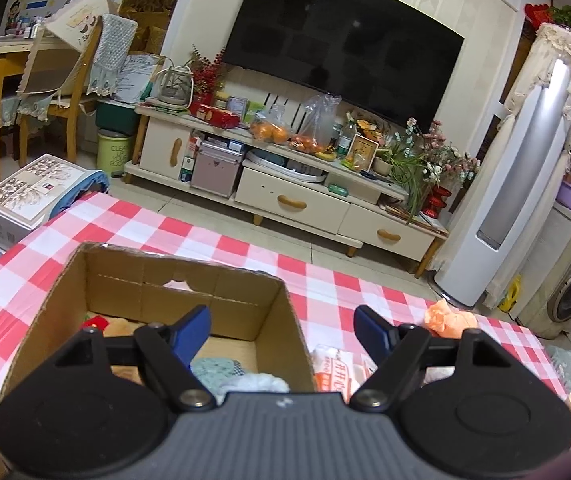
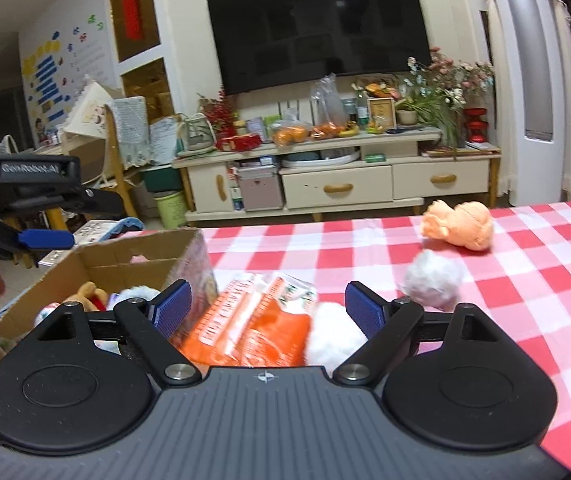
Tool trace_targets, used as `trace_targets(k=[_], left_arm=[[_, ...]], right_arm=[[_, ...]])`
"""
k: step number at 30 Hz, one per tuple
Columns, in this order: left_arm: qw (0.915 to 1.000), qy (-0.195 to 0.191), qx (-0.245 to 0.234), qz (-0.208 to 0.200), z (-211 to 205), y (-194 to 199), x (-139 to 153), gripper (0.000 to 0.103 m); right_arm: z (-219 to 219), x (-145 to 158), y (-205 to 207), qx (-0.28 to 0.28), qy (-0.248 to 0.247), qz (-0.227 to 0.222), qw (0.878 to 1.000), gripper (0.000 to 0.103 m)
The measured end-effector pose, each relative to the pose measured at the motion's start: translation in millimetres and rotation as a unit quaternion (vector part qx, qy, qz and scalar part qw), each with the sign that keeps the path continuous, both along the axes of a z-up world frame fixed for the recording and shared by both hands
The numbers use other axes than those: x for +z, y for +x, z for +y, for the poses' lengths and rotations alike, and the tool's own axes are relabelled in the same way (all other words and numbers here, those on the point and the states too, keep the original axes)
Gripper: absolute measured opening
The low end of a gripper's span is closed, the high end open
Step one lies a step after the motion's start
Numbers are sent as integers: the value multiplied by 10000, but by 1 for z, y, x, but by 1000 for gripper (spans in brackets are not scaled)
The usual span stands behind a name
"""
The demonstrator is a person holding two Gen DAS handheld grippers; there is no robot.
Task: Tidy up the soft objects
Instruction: 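Withdraw both tools back toward the pink towel and white fluffy ball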
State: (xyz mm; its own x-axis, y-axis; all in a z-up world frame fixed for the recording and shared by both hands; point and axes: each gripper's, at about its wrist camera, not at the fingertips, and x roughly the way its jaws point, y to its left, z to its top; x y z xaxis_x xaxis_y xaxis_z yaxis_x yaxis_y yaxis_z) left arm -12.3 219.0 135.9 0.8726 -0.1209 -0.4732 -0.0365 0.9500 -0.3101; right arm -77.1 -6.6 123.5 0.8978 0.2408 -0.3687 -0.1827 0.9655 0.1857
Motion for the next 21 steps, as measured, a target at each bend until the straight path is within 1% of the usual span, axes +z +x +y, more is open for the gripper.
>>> trace_targets(k=[8, 12, 21], left_arm=[[9996, 167, -216, -27, -22, 0, 0, 78], [9991, 283, -313, -34, -32, -1, -1, 78], [9977, 478, -487, 1, -55, -1, -4, 79]], right_arm=[[-13, -8, -5, -242, -98, -10, 9997, 103], [-21, -12, -6, -345, -53, 16, 9994, 103], [-23, -18, -8, -582, 47, 98, 9982, 103]])
